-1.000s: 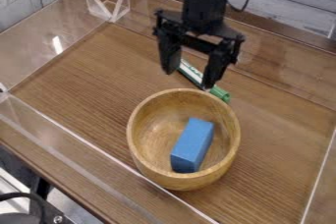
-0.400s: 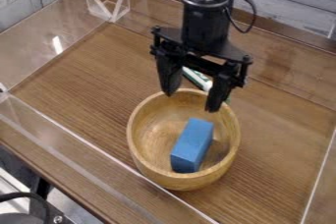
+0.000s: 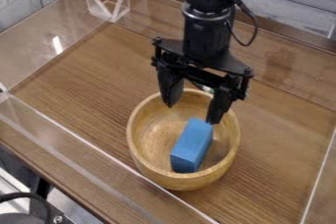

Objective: Remove the blue block from inside the brown bowl and put it on the table

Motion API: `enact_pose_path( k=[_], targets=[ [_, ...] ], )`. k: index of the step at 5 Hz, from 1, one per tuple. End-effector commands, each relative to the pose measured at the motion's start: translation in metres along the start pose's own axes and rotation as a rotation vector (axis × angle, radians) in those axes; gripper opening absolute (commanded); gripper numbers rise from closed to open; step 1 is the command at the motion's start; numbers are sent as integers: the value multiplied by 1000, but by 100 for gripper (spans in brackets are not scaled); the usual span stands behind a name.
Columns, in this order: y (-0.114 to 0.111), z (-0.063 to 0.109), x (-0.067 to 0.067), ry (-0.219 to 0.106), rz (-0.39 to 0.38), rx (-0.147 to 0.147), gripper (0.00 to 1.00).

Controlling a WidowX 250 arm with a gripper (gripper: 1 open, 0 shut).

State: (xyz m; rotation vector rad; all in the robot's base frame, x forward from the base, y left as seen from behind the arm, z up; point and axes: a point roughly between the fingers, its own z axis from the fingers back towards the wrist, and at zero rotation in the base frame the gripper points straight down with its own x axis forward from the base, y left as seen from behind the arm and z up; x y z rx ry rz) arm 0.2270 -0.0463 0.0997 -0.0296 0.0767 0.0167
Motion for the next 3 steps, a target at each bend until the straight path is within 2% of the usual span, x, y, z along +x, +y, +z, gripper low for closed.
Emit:
enact_pose_path(
  k=[1, 3],
  targets=[
    [-5, 8, 1, -48, -15, -18, 100],
    [-9, -2, -2, -36, -25, -29, 100]
  ],
)
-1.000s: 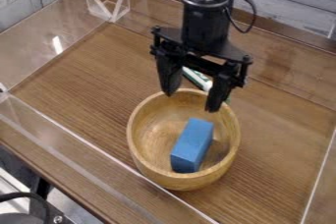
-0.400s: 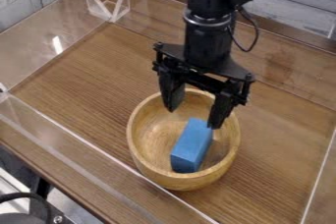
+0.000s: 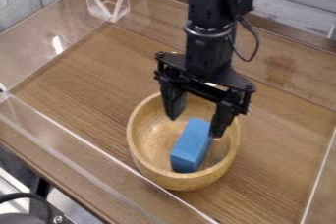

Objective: Remove the blue block from inside the brown bowl and put it on the table

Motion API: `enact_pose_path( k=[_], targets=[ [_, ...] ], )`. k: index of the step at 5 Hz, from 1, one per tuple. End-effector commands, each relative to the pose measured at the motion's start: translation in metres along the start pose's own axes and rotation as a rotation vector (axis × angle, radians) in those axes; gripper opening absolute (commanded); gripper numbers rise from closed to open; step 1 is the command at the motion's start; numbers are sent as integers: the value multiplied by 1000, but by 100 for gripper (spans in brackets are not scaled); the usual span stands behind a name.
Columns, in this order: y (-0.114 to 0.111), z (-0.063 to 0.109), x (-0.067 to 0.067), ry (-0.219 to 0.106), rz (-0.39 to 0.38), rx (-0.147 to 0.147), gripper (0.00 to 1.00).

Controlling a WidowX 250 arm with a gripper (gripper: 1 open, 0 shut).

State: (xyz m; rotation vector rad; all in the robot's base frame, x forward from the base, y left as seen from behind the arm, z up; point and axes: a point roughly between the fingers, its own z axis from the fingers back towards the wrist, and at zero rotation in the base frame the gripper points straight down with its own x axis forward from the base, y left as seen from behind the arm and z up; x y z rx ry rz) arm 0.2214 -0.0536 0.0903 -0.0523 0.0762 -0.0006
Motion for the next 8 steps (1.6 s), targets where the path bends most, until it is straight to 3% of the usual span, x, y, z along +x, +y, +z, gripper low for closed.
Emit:
enact_pose_path(
  k=[1, 8],
  targets=[
    [-3, 3, 3, -36, -18, -16, 100],
    [-1, -15, 6, -68, -68, -89, 100]
  ],
)
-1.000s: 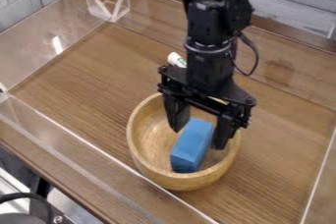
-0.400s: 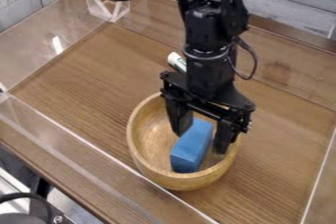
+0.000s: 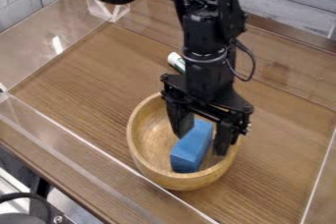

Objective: Remove the blue block from inside the brown bowl and put it on the table

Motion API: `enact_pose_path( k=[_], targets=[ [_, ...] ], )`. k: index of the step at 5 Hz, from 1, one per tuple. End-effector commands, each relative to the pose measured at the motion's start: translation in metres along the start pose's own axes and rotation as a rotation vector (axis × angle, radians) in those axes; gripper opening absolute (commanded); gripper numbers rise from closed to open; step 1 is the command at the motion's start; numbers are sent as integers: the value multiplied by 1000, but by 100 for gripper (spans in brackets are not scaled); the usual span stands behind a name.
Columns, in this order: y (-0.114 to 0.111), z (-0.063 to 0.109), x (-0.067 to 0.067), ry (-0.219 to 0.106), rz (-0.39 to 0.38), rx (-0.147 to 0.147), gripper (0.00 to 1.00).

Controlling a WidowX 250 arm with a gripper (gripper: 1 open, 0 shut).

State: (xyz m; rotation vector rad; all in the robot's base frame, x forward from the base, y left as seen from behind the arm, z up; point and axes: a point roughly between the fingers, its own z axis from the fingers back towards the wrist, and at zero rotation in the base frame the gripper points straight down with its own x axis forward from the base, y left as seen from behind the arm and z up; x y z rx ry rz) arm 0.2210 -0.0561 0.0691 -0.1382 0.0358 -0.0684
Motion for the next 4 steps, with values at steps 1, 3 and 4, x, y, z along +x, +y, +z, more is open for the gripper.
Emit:
enact_pose_path(
  k=[1, 3, 4],
  targets=[
    [1, 6, 5, -38, 2, -11, 100],
    [2, 6, 5, -48, 0, -17, 0],
    [3, 7, 5, -47, -4, -18, 0]
  ],
)
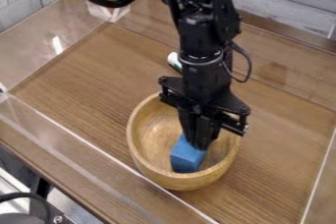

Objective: Remove the blue block from inside the brown bowl and put it on the table

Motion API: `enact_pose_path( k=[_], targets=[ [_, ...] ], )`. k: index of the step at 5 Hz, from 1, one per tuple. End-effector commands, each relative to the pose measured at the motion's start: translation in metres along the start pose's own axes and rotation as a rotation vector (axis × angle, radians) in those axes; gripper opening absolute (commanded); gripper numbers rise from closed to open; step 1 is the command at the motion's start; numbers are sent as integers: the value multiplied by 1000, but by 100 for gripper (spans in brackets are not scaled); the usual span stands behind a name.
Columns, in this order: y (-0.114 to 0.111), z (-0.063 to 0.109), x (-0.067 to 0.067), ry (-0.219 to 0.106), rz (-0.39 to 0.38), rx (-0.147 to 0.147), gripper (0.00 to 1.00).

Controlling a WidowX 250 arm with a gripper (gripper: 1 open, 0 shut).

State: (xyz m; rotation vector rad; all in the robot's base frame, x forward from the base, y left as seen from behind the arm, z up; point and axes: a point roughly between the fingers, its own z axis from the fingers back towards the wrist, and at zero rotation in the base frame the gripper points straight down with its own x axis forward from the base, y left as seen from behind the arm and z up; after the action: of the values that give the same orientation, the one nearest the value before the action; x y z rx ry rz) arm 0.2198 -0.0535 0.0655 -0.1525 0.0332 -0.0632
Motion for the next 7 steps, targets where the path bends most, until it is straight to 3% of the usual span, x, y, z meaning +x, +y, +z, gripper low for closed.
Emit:
enact_pose_path(
  k=[1, 7],
  targets=[
    [1, 12, 5, -41, -13, -3, 0],
    [5, 33, 1, -39, -38, -8, 0]
  ],
)
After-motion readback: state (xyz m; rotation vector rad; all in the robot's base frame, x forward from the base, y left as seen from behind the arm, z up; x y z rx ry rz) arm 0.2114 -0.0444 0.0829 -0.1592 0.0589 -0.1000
